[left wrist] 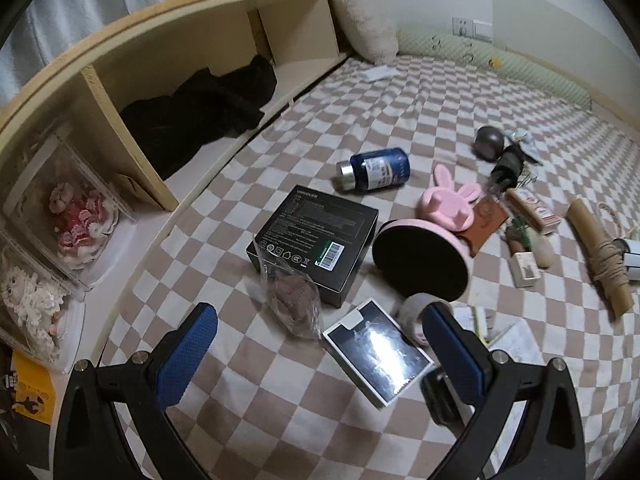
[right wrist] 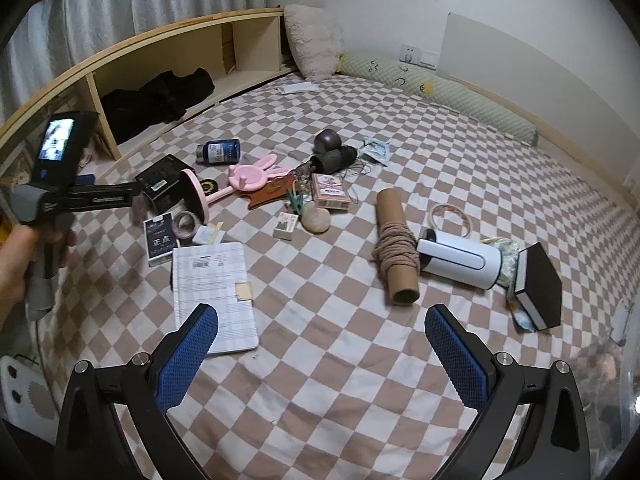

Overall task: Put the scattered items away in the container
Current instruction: 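Move both tools back over the black box and card deck on the bed, then reach the left tool to the clear bag while the right tool reaches the white tape roll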

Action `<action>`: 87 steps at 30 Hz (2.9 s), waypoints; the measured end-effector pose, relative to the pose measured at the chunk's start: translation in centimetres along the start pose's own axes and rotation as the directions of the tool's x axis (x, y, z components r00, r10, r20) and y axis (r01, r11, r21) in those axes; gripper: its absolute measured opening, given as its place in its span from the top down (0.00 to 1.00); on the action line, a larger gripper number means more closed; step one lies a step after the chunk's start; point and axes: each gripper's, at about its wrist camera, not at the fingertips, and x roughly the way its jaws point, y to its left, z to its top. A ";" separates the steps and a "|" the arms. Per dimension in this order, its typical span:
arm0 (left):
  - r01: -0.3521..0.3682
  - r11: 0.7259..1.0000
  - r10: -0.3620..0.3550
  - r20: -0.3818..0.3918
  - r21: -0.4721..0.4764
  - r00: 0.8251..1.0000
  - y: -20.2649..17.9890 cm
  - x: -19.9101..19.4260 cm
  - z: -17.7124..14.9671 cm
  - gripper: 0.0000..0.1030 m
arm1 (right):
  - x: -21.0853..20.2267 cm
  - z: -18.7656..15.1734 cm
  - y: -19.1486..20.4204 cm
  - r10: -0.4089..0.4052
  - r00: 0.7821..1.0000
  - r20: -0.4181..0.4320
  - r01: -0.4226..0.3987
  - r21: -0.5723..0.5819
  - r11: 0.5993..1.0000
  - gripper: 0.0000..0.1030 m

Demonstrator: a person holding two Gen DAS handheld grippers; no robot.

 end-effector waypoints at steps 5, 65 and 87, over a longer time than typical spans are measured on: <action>-0.007 1.000 0.008 -0.036 0.017 0.999 -0.3 2.0 0.4 0.00 | 0.6 0.4 1.3 0.017 1.000 0.012 -0.017 -0.039 0.999 0.00; 0.049 0.994 -0.065 -0.171 -0.095 0.983 2.3 10.9 -0.3 0.25 | 23.5 7.9 14.4 0.384 0.892 -0.240 -0.344 0.192 0.919 0.68; 0.049 0.989 -0.074 -0.181 -0.136 0.981 3.8 11.3 -0.5 0.40 | 24.5 7.9 14.2 0.335 0.912 -0.238 -0.297 0.180 0.938 0.95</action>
